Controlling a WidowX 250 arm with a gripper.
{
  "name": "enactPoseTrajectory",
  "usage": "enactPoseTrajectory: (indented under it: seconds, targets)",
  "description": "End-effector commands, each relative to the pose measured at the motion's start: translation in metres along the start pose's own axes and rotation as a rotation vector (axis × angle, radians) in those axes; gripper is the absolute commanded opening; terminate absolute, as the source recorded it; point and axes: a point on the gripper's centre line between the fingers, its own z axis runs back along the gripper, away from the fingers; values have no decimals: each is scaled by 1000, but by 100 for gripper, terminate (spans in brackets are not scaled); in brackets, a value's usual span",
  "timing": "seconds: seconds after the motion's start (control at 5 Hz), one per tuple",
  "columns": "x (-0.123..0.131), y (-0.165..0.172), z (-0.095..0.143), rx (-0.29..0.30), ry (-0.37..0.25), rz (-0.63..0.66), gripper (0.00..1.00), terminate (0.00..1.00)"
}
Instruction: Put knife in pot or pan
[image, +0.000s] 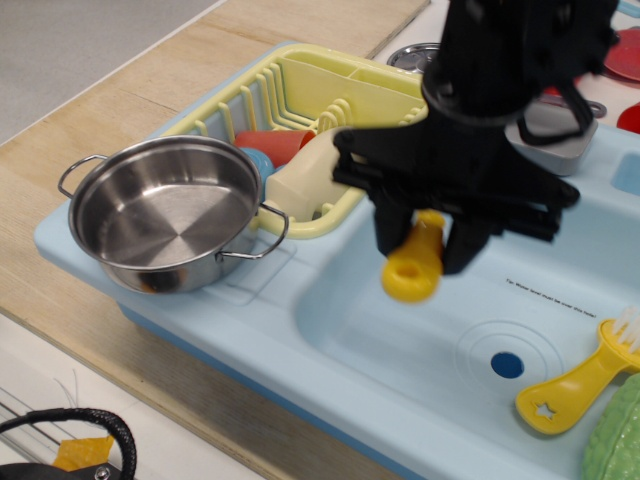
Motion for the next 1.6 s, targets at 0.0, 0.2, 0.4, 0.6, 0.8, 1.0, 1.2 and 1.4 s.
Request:
enactPoseTrajectory:
  seconds: [0.0, 0.2, 0.4, 0.6, 0.8, 1.0, 1.2, 1.4]
  targets:
    - [24, 21, 40, 6, -89, -3, 0, 0]
    - [32, 43, 49, 9, -114, -2, 0, 0]
    - [28, 65, 45, 4, -123, 33, 0, 0]
    - [12, 83, 37, -6, -131, 58, 0, 0]
    - [-1, 96, 31, -11, -128, 79, 0, 0]
    - [-7, 112, 18, -38, -144, 87, 0, 0]
    - [-11, 121, 16, -42, -134, 82, 0, 0]
    - [-9, 133, 13, -61, -189, 39, 100, 0]
